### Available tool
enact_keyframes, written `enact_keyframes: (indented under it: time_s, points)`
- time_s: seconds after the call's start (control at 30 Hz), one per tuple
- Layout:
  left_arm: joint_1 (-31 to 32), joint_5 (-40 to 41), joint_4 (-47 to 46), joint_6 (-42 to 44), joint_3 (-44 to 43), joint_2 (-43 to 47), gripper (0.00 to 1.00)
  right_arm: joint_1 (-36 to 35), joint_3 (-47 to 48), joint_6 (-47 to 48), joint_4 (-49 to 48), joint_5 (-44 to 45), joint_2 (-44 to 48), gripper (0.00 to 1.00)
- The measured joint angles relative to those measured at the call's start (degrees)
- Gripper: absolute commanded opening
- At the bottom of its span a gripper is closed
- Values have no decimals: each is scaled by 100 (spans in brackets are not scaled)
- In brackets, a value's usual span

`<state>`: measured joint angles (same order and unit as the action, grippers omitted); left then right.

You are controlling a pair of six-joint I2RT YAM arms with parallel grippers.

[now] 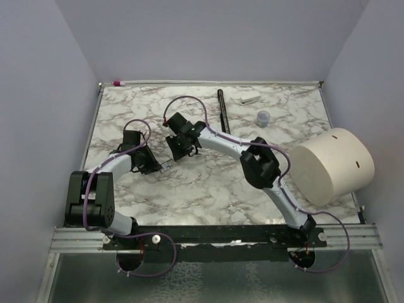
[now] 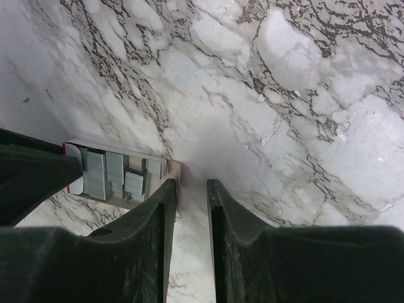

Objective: Unload the staples from the stapler
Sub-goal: Adjust the staple in the staple box.

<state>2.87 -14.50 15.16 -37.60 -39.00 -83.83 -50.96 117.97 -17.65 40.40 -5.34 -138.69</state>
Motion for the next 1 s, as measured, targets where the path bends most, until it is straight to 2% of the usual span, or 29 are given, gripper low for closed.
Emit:
enact_keyframes:
  time_s: [0.37,1.0]
  points:
    - [0,2,0,2,0,0,25,-76,114,76,42,192,-55,33]
    - [0,2,0,2,0,0,25,-177,407,232,160,398,-212,36]
